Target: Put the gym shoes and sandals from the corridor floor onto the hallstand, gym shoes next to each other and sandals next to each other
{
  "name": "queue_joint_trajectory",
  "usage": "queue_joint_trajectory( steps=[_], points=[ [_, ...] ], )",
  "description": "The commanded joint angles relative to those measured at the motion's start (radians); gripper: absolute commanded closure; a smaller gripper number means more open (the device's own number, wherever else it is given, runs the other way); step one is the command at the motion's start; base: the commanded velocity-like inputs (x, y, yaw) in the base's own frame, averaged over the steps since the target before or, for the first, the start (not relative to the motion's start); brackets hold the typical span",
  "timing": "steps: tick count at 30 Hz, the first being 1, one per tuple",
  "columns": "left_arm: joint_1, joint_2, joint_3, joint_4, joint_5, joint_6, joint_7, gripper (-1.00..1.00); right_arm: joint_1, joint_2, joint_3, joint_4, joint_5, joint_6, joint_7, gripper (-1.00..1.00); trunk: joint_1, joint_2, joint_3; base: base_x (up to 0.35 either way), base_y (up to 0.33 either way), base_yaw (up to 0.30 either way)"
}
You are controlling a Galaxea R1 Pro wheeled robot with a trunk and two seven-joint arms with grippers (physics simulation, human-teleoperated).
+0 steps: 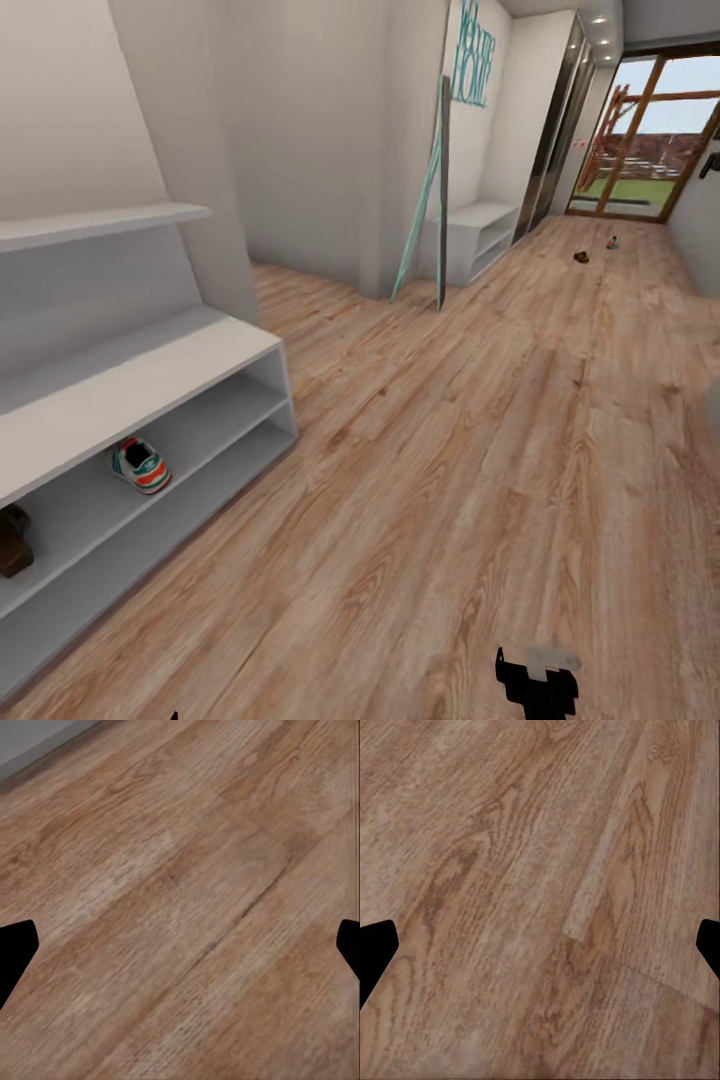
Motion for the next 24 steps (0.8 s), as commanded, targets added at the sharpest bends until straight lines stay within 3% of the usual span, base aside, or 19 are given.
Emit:
queue_joint_trajectory(
  steps=[1, 15, 24],
  points=[
    [0.000, 0.000, 0.002, 0.001, 0.010, 0.000, -0.010, -1.00, -0.001, 0.001, -0.008, 0.002, 0.010, -0.003, -0.002, -1.00, 0.000, 0.000, -0.001, 0.000, 0.000, -0.300],
    [0.000, 0.000, -0.003, 0.000, 0.013, -0.003, -0.043, -1.00, -0.001, 0.007, -0.007, 0.004, 0.011, -0.003, -0.002, -1.00, 0.000, 0.000, 0.000, 0.012, 0.000, -0.300],
    [0.000, -0.001, -0.002, 0.001, 0.010, -0.002, -0.037, -1.00, -0.001, 0.016, -0.007, 0.004, 0.012, -0.003, -0.002, -1.00, 0.000, 0.000, 0.000, 0.262, 0.000, -0.300]
  ],
)
